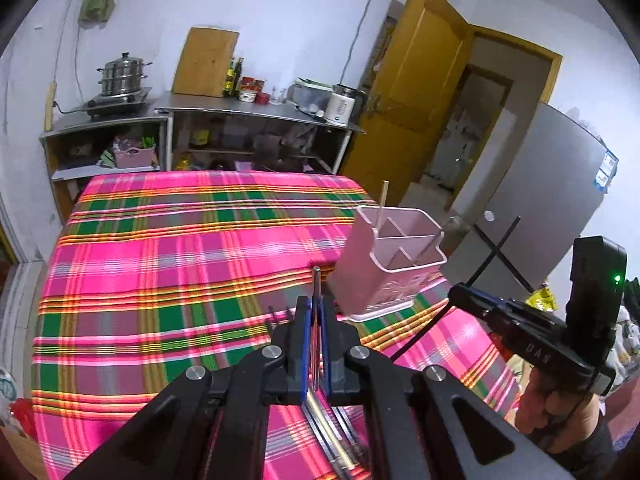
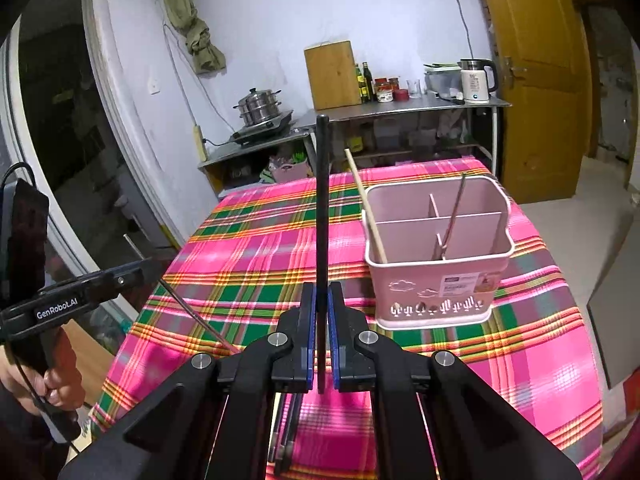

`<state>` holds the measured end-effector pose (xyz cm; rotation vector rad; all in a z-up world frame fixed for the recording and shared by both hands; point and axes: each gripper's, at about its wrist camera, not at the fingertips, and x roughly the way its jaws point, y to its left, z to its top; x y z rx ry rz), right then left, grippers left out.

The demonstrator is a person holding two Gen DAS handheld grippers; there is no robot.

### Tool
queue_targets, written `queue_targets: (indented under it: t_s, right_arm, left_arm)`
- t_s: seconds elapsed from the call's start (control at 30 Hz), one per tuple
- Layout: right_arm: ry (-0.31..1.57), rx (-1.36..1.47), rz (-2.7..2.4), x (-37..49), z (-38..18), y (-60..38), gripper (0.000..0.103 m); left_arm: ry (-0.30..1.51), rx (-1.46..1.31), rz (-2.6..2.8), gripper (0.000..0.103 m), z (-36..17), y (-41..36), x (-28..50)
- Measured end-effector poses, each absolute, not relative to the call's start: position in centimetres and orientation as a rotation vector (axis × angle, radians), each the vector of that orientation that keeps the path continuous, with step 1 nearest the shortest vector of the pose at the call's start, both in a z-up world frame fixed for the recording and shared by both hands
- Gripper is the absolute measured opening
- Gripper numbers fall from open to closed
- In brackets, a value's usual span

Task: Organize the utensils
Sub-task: 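Carry both held chopsticks up over the pink basket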

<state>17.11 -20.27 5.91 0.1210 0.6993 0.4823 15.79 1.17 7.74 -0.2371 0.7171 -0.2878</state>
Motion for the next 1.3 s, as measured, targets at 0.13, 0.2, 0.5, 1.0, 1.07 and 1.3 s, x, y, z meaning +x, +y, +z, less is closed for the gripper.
queue_targets:
  t_s: [0.13, 0.2, 0.5, 1.0, 1.07, 1.3]
  right_arm:
    - [0.713, 0.126, 0.469, 16.9, 5.6, -21.0, 0.006]
    - [0.721, 0.135, 0.456, 16.9, 5.3, -21.5, 0.006]
    - [0.683, 0.163, 0.413, 18.1, 7.1, -24.1, 0.006]
    - [0.503, 0.214, 0.339, 22.3, 14.1, -27.5, 0.006]
    - [0.492, 0.222, 0.336, 23.1, 14.4, -27.6, 0.006]
    - [0.519, 0.206, 0.321, 25.4, 12.5, -26.9, 0.006]
  left_arm:
    - [0.752, -0.253, -0.324, 0.004, 6.9, -0.3, 16.7]
    - [0.773, -0.266, -0.338, 0.004, 6.3, -1.0, 17.3]
    - [0.755, -0.285, -0.383, 0.004, 8.0, -3.5, 20.2]
    - [0.616, -0.318, -0.4, 0.004, 15.5, -5.8, 26.5]
    - [0.605, -0.306, -0.399, 0.004, 15.7, -6.3, 27.3]
    - [0.654, -0.275, -0.388, 0.004, 12.9, -7.9, 29.7]
